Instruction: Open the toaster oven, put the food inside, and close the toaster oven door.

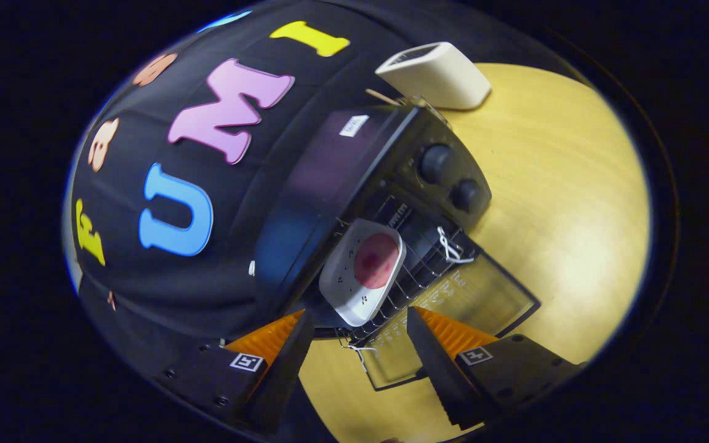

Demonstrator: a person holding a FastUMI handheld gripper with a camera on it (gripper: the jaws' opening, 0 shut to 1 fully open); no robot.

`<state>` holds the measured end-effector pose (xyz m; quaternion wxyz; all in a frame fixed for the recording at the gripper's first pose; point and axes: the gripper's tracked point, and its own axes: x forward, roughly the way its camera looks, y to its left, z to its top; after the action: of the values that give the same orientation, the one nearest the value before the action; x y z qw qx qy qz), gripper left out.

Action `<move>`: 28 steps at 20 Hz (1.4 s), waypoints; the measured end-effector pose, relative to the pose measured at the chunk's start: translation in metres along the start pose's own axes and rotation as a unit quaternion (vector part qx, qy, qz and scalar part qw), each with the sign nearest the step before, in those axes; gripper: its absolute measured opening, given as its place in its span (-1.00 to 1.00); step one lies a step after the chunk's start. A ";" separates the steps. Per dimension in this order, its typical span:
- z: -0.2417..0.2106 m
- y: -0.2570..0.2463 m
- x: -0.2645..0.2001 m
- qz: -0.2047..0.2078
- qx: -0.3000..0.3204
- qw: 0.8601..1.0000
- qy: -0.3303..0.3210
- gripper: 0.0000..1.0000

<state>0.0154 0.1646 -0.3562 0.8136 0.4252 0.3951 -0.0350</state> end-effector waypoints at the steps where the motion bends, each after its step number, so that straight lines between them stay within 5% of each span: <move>1: 0.012 0.002 -0.013 0.008 -0.044 0.999 -0.014 0.97; 7: 0.055 0.020 -0.091 0.041 -0.194 0.977 -0.081 0.96; 11: 0.061 0.055 -0.147 0.082 -0.369 0.915 -0.141 0.96; 14: 0.040 0.061 -0.173 0.087 -0.431 0.887 -0.140 0.96; 21: -0.068 0.011 -0.134 0.021 -0.427 0.902 0.059 0.98; 28: -0.146 -0.035 -0.085 -0.065 -0.384 0.900 0.193 0.98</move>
<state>-0.1465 0.2240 -0.3694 0.8174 0.0511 0.5541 0.1494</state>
